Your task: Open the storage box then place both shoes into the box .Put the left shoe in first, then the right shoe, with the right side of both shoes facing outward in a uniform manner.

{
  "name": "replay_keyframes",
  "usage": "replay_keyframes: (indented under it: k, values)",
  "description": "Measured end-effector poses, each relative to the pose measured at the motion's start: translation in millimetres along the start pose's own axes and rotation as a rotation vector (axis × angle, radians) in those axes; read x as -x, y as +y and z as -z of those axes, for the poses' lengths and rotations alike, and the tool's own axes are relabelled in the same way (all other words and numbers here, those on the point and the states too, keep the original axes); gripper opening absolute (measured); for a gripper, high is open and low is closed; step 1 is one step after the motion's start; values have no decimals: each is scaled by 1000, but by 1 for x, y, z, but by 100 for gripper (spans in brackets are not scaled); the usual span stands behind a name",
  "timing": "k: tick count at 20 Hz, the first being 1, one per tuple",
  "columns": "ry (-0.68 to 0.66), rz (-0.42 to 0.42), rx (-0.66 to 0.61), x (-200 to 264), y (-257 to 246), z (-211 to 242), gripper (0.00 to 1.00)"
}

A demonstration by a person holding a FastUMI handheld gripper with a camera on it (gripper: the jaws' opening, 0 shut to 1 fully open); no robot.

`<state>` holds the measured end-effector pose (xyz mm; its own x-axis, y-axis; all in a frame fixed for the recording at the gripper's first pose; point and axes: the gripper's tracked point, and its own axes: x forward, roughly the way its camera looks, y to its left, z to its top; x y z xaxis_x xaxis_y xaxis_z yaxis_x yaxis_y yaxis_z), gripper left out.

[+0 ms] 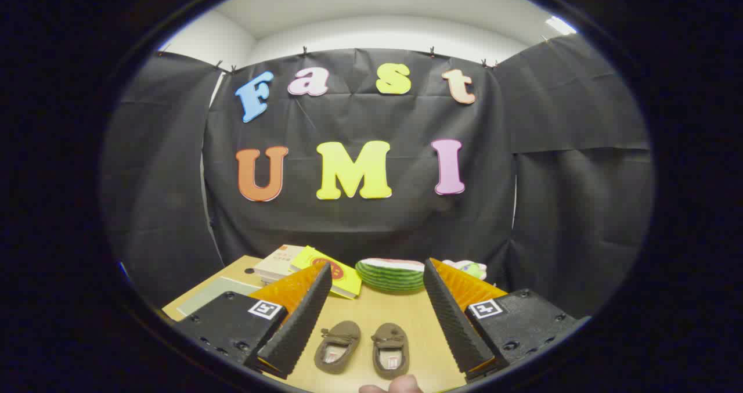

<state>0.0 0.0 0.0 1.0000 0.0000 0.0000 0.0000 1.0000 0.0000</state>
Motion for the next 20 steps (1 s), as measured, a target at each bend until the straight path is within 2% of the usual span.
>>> replay_keyframes:
  k: [12,20]
  values:
    - [21,-30,-28,2,17,5,100]
    - [79,-160,-67,-10,72,23,100]
